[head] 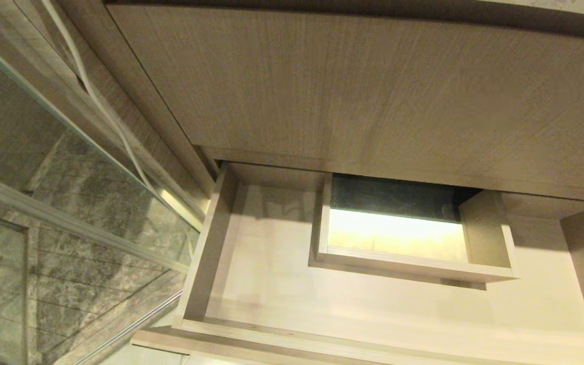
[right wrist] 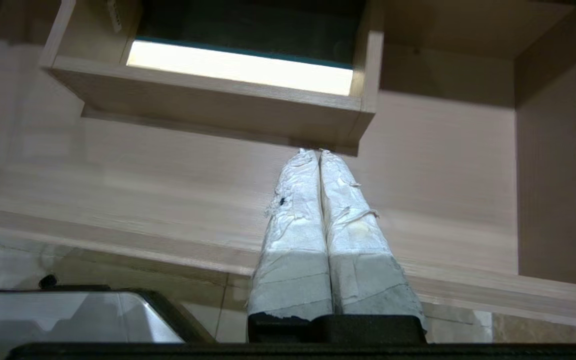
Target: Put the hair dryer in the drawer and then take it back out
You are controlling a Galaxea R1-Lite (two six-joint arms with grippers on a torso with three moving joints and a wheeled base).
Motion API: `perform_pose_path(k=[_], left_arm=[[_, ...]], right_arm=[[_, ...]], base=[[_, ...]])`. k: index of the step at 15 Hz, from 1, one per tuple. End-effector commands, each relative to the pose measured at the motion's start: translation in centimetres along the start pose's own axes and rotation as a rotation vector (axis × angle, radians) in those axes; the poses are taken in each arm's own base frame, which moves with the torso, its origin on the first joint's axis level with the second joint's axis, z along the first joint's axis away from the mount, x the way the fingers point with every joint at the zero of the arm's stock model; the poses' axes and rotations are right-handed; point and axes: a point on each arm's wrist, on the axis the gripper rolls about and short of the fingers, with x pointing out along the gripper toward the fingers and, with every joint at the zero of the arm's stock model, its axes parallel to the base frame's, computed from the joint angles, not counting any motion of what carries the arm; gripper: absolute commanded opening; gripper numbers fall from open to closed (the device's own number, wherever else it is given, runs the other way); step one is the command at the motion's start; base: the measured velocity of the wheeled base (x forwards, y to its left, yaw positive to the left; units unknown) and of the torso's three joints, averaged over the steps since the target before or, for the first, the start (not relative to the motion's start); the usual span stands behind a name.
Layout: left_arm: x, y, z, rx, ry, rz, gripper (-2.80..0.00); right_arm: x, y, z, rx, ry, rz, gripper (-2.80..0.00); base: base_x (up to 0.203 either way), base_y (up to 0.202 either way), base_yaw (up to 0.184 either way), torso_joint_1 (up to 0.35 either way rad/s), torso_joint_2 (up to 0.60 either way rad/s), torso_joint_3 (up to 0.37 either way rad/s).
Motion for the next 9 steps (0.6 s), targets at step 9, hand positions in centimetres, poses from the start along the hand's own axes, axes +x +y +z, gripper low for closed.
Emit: perform_pose_path(k=[9], left_arm=[[0.0,0.0,0.0,-0.001,0.0,0.0,0.0]], right_arm=[[0.01,0.0,0.02,0.0,0.0,0.0,-2.8]], base=[[0.0,0.0,0.0,0.0,0.0,0.0]])
